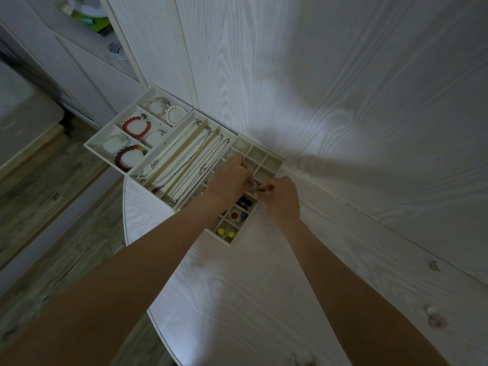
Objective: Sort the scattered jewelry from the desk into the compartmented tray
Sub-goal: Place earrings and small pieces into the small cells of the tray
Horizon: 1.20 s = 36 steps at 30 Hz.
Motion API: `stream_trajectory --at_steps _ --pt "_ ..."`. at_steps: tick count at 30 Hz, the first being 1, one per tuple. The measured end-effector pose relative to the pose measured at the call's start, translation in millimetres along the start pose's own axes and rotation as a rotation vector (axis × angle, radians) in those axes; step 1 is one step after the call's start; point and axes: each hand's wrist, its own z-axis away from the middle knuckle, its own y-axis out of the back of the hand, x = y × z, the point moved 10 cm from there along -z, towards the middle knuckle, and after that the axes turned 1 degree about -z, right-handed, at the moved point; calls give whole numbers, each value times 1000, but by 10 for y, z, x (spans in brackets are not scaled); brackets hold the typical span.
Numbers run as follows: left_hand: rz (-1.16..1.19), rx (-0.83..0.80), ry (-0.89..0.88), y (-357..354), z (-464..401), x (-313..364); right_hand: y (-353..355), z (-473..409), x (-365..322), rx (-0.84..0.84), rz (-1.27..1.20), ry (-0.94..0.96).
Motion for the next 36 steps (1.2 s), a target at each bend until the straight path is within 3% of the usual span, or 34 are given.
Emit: stream_trajectory --at_steps 6,17,25,28,32,36 --pt "-34 -23 -54 -29 0 54 -8 9 3 -28 72 9" --pt "-18 -46 -2 -35 18 19 17 -26 -85 -64 205 53" --pt "138 -107 261 -155 -15 -234 48 -24 -137 -51 321 38" --pt "184 -144 287 -199 -12 -265 45 -23 -141 -36 349 21" --pt "163 -6 212 -52 34 -205 51 -28 -143 -28 374 -10" --pt "-22 123 -119 82 185 29 65 -10 -156 -24 376 -5"
